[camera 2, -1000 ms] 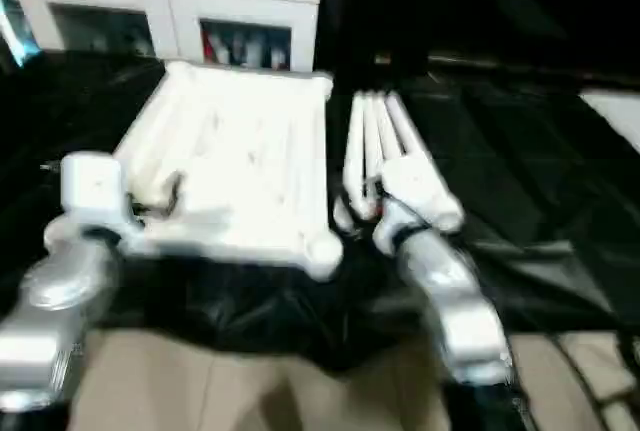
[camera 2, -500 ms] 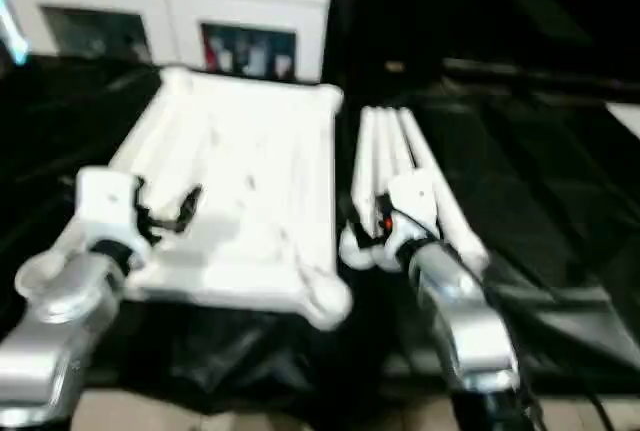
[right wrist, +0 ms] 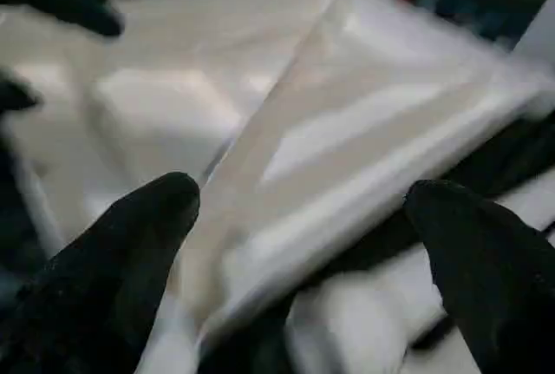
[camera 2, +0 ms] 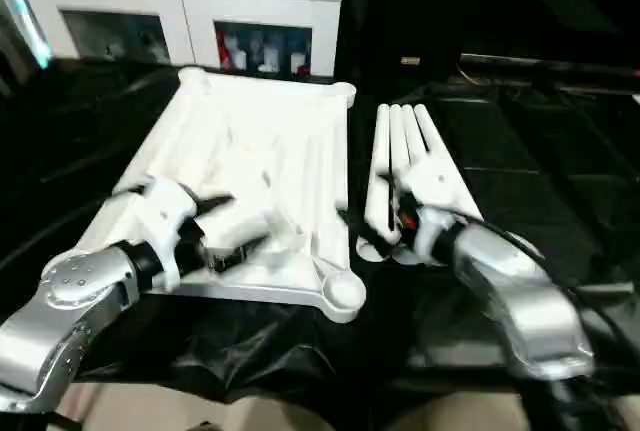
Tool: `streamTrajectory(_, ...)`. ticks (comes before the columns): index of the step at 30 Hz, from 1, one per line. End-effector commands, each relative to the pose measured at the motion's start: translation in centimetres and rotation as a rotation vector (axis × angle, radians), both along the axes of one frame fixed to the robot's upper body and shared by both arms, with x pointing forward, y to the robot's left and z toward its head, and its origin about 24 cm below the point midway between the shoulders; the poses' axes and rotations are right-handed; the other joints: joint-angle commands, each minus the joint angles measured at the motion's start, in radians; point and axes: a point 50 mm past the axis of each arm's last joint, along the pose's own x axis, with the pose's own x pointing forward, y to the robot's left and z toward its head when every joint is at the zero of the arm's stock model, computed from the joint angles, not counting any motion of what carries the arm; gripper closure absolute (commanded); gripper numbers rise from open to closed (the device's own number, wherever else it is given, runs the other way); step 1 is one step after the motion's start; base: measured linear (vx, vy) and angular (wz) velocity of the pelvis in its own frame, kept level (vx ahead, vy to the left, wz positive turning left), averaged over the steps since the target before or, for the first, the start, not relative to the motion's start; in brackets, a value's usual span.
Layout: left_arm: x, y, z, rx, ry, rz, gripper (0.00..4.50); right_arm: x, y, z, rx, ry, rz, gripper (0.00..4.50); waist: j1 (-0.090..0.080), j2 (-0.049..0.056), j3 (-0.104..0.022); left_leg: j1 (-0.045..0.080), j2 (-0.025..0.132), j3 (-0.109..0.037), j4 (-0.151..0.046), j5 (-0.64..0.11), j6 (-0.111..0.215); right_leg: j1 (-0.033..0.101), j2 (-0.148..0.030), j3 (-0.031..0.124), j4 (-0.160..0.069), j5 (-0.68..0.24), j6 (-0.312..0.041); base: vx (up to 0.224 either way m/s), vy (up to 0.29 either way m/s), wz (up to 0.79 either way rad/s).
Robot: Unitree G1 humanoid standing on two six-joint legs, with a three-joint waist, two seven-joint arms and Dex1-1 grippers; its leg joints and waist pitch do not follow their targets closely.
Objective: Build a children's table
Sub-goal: Move to table
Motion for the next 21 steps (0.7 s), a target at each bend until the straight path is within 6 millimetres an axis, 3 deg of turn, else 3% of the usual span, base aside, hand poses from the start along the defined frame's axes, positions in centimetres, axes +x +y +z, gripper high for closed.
streamTrajectory(1, -0.2, -1.0, 0.4, -0.003, 0.025, -0.161, 0.76, -0.8, 0.1, 0.5, -0.019, 0.021, 0.061, 0.0, 0.0, 0.031, -0.044, 0.011, 0.073, -0.034, -0.094, -0.26, -0.016, 0.017, -0.089, 0.058, -0.108, -0.29, -0.19, 0.0, 0.0, 0.0)
streamTrajectory(2, -0.2, -1.1, 0.4, -0.004, 0.029, -0.172, 0.76, -0.9, 0.0, 0.4, -0.022, 0.025, 0.064, 0.0, -0.007, 0.013, -0.045, 0.005, 0.075, -0.032, -0.095, -0.257, -0.011, 0.022, -0.086, 0.054, -0.106, -0.257, -0.203, 0.0, 0.0, 0.0)
streamTrajectory(4, 0.0, -1.7, -0.2, 0.04, 0.062, -0.234, 0.92, -1.6, -0.2, 0.2, -0.053, 0.051, 0.094, 0.0, -0.007, 0.011, -0.046, 0.001, 0.07, -0.028, -0.091, -0.224, 0.01, 0.023, -0.083, 0.053, -0.107, -0.241, -0.204, 0.0, 0.0, 0.0)
streamTrajectory(6, 0.2, -2.0, -0.6, 0.074, 0.074, -0.267, 1.09, -2.0, -0.3, 0.1, -0.067, 0.065, 0.117, 0.0, -0.009, 0.015, -0.049, -0.003, 0.07, -0.026, -0.087, -0.179, 0.03, 0.025, -0.086, 0.053, -0.104, -0.225, -0.215, 0.0, 0.0, 0.0)
streamTrajectory(9, 0.6, -2.3, -2.1, 0.203, 0.096, -0.339, 1.25, -2.7, -0.3, -0.3, -0.107, 0.099, 0.153, 0.0, -0.01, 0.011, -0.058, -0.006, 0.072, -0.023, -0.081, -0.115, 0.054, 0.025, -0.085, 0.051, -0.1, -0.182, -0.209, 0.0, 0.0, 0.0)
streamTrajectory(12, 0.9, -2.2, -2.6, 0.233, 0.102, -0.356, 1.54, -2.6, -0.1, -0.1, -0.101, 0.107, 0.161, 0.0, -0.016, 0.029, -0.065, -0.004, 0.076, -0.024, -0.078, -0.095, 0.065, 0.023, -0.084, 0.048, -0.09, -0.069, -0.248, 0.0, 0.0, 0.0)
streamTrajectory(14, 0.9, -2.1, -2.8, 0.241, 0.122, -0.374, 1.67, -2.7, 0.5, 0.2, -0.083, 0.115, 0.192, 0.0, -0.018, 0.029, -0.065, -0.006, 0.077, -0.024, -0.08, -0.078, 0.08, 0.023, -0.082, 0.046, -0.085, 0.003, -0.271, 0.0, 0.0, 0.0)
streamTrajectory(16, 0.9, -2.0, -2.9, 0.246, 0.131, -0.38, 1.88, -2.8, 0.8, 0.4, -0.066, 0.123, 0.223, 0.0, -0.017, 0.026, -0.064, -0.005, 0.078, -0.022, -0.081, -0.096, 0.083, 0.024, -0.084, 0.046, -0.085, 0.001, -0.282, 0.0, 0.0, 0.0)
streamTrajectory(17, 0.9, -2.0, -2.9, 0.25, 0.131, -0.379, 1.88, -2.9, 1.0, 0.5, -0.06, 0.127, 0.239, 0.0, -0.016, 0.02, -0.063, -0.006, 0.078, -0.021, -0.08, -0.102, 0.087, 0.027, -0.086, 0.047, -0.085, -0.012, -0.284, 0.0, 0.0, 0.0)
streamTrajectory(19, 1.0, -1.8, -3.0, 0.269, 0.132, -0.381, 2.09, -3.0, 1.1, 0.6, -0.055, 0.136, 0.269, 0.0, -0.014, 0.022, -0.06, -0.004, 0.08, -0.02, -0.081, -0.115, 0.083, 0.024, -0.087, 0.048, -0.089, -0.046, -0.282, 0.0, 0.0, 0.0)
streamTrajectory(21, 1.2, -1.4, -3.5, 0.316, 0.144, -0.398, 2.1, -3.1, 1.0, 0.7, -0.077, 0.147, 0.3, 0.0, -0.013, 0.017, -0.058, -0.003, 0.08, -0.019, -0.082, -0.126, 0.077, 0.023, -0.086, 0.048, -0.092, -0.075, -0.277, 0.0, 0.0, 0.0)
